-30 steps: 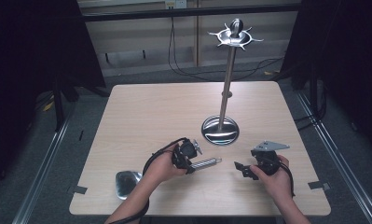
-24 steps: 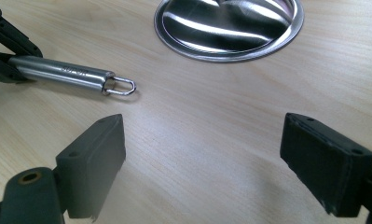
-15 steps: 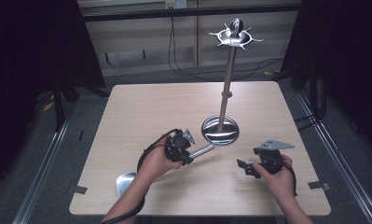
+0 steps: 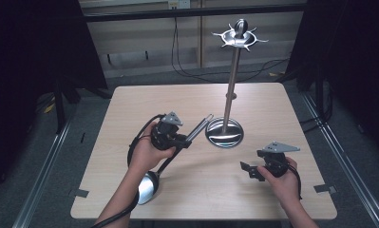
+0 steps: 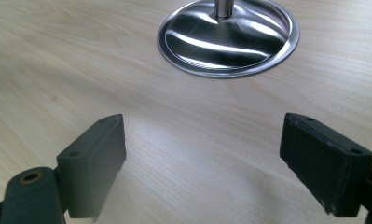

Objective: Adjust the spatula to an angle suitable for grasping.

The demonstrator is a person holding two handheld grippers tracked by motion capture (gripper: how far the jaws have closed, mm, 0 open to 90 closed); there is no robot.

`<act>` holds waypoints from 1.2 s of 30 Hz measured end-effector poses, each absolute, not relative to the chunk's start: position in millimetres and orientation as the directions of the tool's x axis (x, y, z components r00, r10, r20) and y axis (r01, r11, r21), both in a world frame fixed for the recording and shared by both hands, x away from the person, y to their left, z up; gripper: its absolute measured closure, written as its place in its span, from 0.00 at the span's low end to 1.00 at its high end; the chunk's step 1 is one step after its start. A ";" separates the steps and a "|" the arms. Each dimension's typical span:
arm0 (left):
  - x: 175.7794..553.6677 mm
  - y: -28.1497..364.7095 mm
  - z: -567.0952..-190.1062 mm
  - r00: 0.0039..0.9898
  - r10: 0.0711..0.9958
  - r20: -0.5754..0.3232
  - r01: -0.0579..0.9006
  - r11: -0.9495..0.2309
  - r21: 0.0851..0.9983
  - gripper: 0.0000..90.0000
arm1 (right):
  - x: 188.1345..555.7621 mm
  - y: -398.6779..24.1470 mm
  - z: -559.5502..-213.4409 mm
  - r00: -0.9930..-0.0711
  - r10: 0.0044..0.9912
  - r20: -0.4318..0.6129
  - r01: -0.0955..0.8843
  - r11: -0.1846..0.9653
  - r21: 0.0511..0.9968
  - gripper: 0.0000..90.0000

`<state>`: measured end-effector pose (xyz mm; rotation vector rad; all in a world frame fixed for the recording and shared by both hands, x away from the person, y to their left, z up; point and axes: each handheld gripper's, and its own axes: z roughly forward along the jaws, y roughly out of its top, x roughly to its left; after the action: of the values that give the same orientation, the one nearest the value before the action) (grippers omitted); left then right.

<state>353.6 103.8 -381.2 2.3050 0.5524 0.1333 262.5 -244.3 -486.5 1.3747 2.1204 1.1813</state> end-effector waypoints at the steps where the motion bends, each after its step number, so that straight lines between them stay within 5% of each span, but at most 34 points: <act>1: 352.9 105.9 -378.2 0.900 0.430 -0.076 0.350 -0.608 0.712 0.77 | 262.5 -244.4 -486.5 -0.468 0.872 0.143 0.580 0.181 0.794 0.16; 16: 348.1 140.8 -337.3 0.902 0.403 -0.155 0.313 -0.364 0.877 0.78 | 263.7 -248.1 -487.9 -0.460 0.867 0.189 0.586 0.136 0.799 0.16; 36: 345.6 141.4 -316.9 0.904 0.402 -0.143 0.270 -0.278 0.922 0.78 | 263.3 -246.9 -486.6 -0.474 0.858 0.196 0.580 0.136 0.803 0.14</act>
<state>345.6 141.4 -316.9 1.8775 0.4961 0.1385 263.3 -246.9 -486.6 1.3951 2.1075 1.2591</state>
